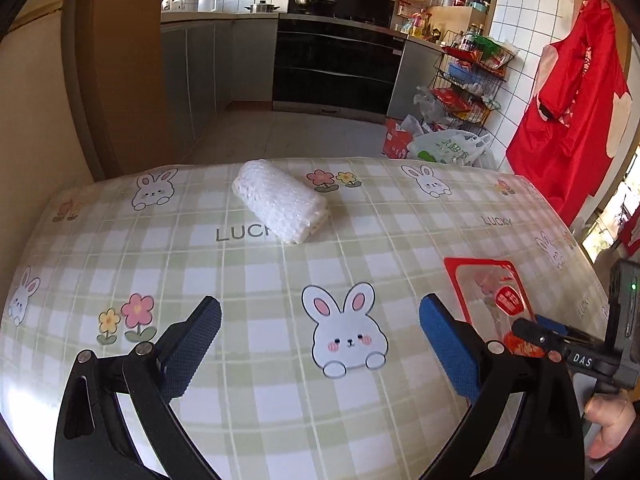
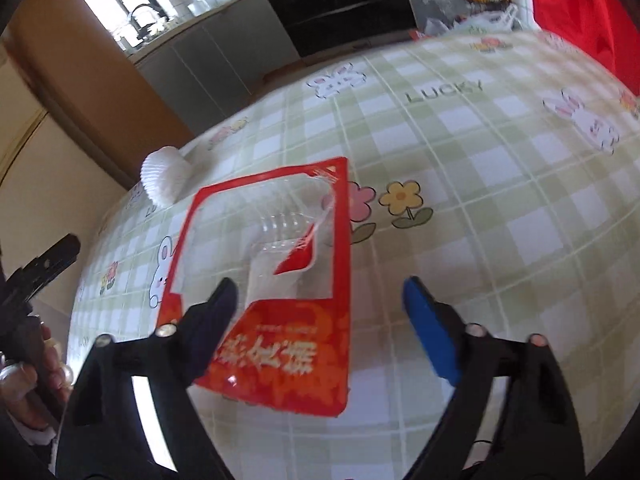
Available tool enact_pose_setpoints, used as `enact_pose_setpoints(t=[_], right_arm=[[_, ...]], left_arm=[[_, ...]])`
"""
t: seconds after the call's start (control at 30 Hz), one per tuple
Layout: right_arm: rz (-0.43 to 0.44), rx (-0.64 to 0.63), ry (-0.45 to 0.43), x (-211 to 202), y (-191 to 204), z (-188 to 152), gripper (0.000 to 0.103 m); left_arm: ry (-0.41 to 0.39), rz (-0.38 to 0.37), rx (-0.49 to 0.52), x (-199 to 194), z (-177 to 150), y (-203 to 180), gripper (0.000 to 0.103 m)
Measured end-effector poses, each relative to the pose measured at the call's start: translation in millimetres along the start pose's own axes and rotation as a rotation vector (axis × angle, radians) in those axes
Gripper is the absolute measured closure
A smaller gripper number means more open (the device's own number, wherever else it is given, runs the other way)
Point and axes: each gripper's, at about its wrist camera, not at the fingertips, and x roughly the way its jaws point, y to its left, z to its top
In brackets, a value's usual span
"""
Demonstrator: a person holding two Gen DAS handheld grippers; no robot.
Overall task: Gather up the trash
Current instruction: 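Reach the left tool to the bubble-wrap roll and grasp it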
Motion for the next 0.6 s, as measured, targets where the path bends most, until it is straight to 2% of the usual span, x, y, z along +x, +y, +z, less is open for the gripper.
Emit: enact_pose_setpoints(t=[0.1,0.23,0.33,0.47,0.5,0.53,0.6], right_arm=[[0.005,-0.002,-0.003,1.0,-3.2,-0.6,0.021],[0.012,-0.013,-0.014,-2.5,-4.3,-1.2,0.021],[0.034,0.001,-0.016,-7.7,-6.7,-1.3,0.021],[0.055,-0.014,0.006,-7.2,-6.7,-1.0,0.021],[0.059,-0.021,0.013,-6.2,-6.1,-1.1,0.021],[0.062,-0.026,0.014,-6.0,-5.0,-1.4,0.021],[0.071,-0.028,0.010,-6.7,-3.6,-1.6,0.022]], left_arm=[[0.014,-0.004,-0.080,33.1,19.6,12.7,0.006],[-0.015,0.018,-0.205,72.1,49.9,29.3,0.006],[0.019,0.051,-0.248,105.3,68.7,36.4,0.006],[0.065,0.085,-0.271,131.6,77.5,45.3,0.006],[0.084,0.101,-0.264,137.0,77.8,46.1,0.007],[0.103,0.120,-0.263,141.5,76.9,47.9,0.014],[0.125,0.102,-0.280,145.0,73.8,53.9,0.026]])
